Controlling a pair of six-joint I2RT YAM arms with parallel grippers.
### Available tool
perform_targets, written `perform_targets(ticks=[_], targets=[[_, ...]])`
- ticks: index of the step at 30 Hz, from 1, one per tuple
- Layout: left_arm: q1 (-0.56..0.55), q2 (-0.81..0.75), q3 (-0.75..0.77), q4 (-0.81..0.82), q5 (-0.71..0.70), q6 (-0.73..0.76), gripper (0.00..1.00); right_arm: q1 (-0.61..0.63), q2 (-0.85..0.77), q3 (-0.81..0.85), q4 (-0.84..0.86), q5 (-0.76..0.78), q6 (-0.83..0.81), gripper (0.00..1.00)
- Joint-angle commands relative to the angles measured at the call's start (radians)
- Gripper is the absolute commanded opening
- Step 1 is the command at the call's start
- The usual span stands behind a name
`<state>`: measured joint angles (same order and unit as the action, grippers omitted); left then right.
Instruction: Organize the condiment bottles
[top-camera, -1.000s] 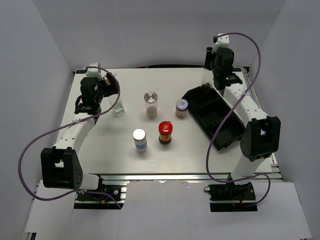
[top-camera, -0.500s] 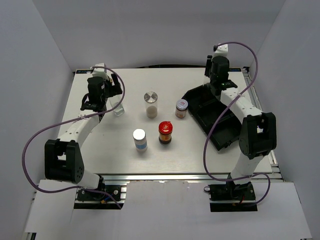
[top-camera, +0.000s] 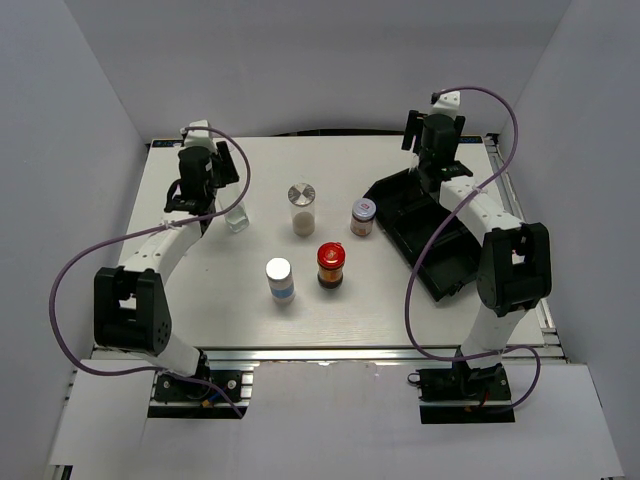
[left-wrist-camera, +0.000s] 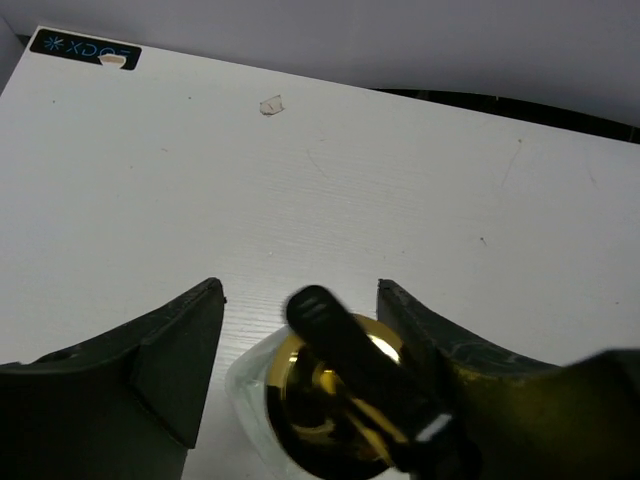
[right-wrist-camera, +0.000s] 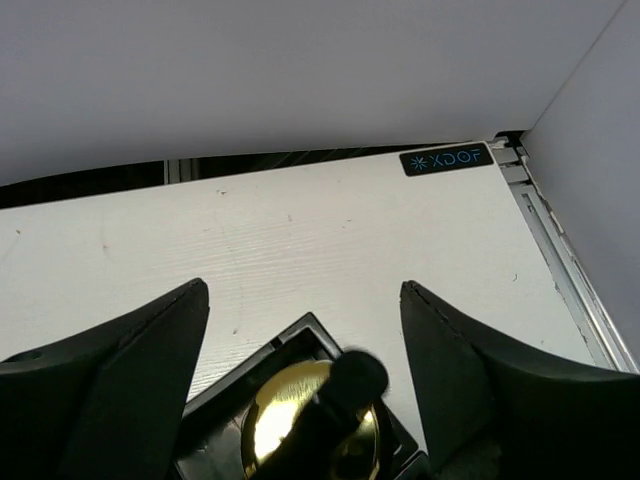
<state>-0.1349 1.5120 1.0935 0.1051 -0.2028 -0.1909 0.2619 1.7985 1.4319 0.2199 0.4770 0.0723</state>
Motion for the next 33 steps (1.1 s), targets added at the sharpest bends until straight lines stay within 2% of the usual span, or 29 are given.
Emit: perform_targets(ticks=[1,4,5,11,12,13,19,22,25,28,29,31,32,33], targets=[[-0.003,0.007,0.058,0.002,-0.017,0.001,0.70,0.000,-0.027,0.016,0.032,0.029,0.027,0.83],[-0.003,0.017,0.069,-0.004,0.002,0.001,0.58,0.000,-0.059,0.009,0.021,0.017,0.030,0.85],[-0.003,0.019,0.074,-0.007,0.006,0.001,0.47,-0.001,-0.070,0.006,0.018,0.005,0.030,0.85],[-0.005,-0.009,0.077,-0.013,0.031,0.011,0.18,-0.001,-0.163,-0.011,0.009,-0.069,0.020,0.88],[-0.005,-0.015,0.085,-0.013,0.039,0.013,0.07,0.000,-0.175,-0.008,0.001,-0.075,0.018,0.88],[-0.006,-0.019,0.092,-0.018,0.040,0.021,0.01,-0.001,-0.198,-0.005,-0.013,-0.084,0.014,0.89],[-0.009,-0.042,0.210,-0.065,0.075,0.057,0.00,0.000,-0.333,-0.034,-0.024,-0.150,-0.026,0.89],[-0.014,-0.055,0.259,-0.076,0.149,0.080,0.00,0.000,-0.415,-0.082,-0.010,-0.273,-0.089,0.89],[-0.026,-0.059,0.304,-0.087,0.152,0.076,0.00,0.000,-0.488,-0.131,0.007,-0.418,-0.140,0.89],[-0.043,-0.053,0.377,-0.126,0.248,0.102,0.00,0.000,-0.541,-0.154,-0.016,-0.708,-0.253,0.90],[-0.054,-0.049,0.406,-0.130,0.322,0.110,0.00,0.000,-0.547,-0.153,-0.036,-0.892,-0.293,0.89],[-0.066,-0.049,0.434,-0.133,0.399,0.131,0.00,0.000,-0.551,-0.145,-0.088,-1.045,-0.351,0.89],[-0.083,-0.053,0.462,-0.134,0.467,0.139,0.00,0.000,-0.547,-0.133,-0.100,-1.174,-0.364,0.89],[-0.092,-0.053,0.479,-0.140,0.500,0.146,0.00,0.000,-0.539,-0.127,-0.108,-1.225,-0.370,0.89]])
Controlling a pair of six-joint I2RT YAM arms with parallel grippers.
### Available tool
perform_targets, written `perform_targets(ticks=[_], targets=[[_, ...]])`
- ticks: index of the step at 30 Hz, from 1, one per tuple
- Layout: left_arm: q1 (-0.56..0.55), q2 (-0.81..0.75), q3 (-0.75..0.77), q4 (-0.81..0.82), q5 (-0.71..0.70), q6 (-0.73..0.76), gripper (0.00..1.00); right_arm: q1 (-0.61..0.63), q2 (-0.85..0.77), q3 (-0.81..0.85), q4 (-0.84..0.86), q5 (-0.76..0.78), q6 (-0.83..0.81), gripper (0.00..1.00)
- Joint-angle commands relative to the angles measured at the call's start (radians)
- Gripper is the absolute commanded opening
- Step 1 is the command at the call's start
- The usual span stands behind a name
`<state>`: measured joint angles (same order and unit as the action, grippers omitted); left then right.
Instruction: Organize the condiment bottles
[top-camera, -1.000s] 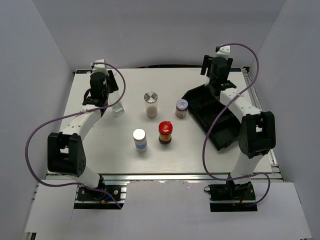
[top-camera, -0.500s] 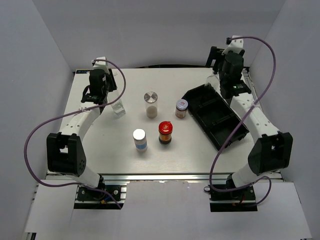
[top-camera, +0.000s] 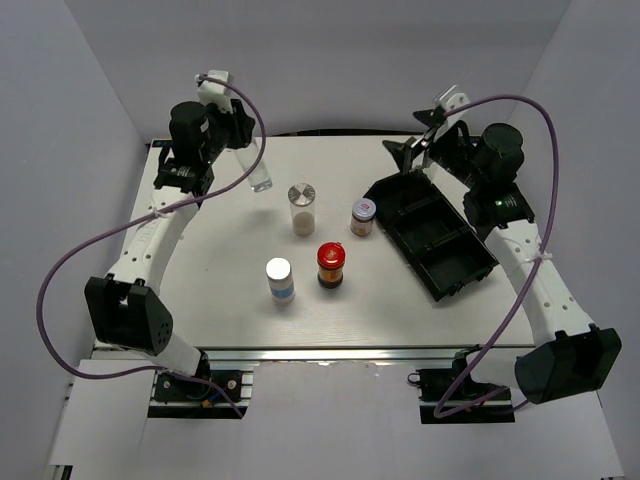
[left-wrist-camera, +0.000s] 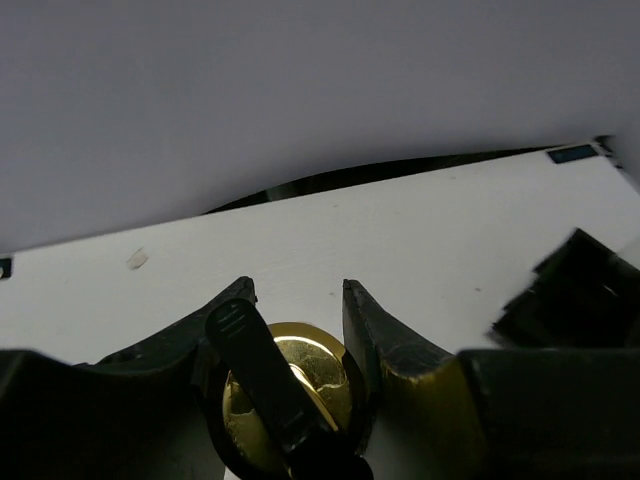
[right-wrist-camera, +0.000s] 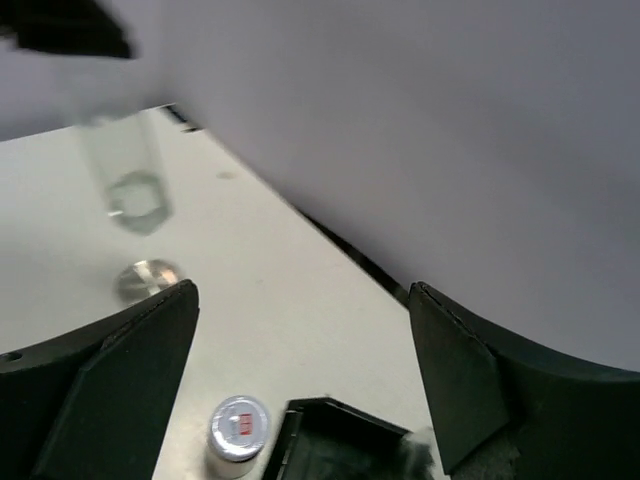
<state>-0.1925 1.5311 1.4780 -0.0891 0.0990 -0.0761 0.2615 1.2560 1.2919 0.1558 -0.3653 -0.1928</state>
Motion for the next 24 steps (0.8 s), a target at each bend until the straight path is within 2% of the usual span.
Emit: perform_targets(ticks=[1,5,7,15,17,24], targets=[[-0.045,-0.074,0.111,0.029,0.220,0.050,0.00,0.001,0.013,0.020,-0.041,-0.420,-0.085,0.89],[-0.107,-0.098,0.174,-0.005,0.249,0.059,0.00,0.013,0.080,0.104,-0.039,-0.584,-0.014,0.89],[-0.117,-0.117,0.188,0.012,0.281,0.044,0.00,0.044,0.124,0.132,-0.039,-0.598,0.007,0.89],[-0.134,-0.130,0.214,0.067,0.428,-0.088,0.00,0.199,0.244,0.178,0.016,-0.494,-0.008,0.89],[-0.136,-0.149,0.174,0.138,0.485,-0.132,0.00,0.232,0.285,0.205,0.004,-0.485,-0.017,0.89],[-0.148,-0.183,0.136,0.149,0.464,-0.148,0.00,0.340,0.387,0.330,-0.007,-0.434,0.033,0.89]])
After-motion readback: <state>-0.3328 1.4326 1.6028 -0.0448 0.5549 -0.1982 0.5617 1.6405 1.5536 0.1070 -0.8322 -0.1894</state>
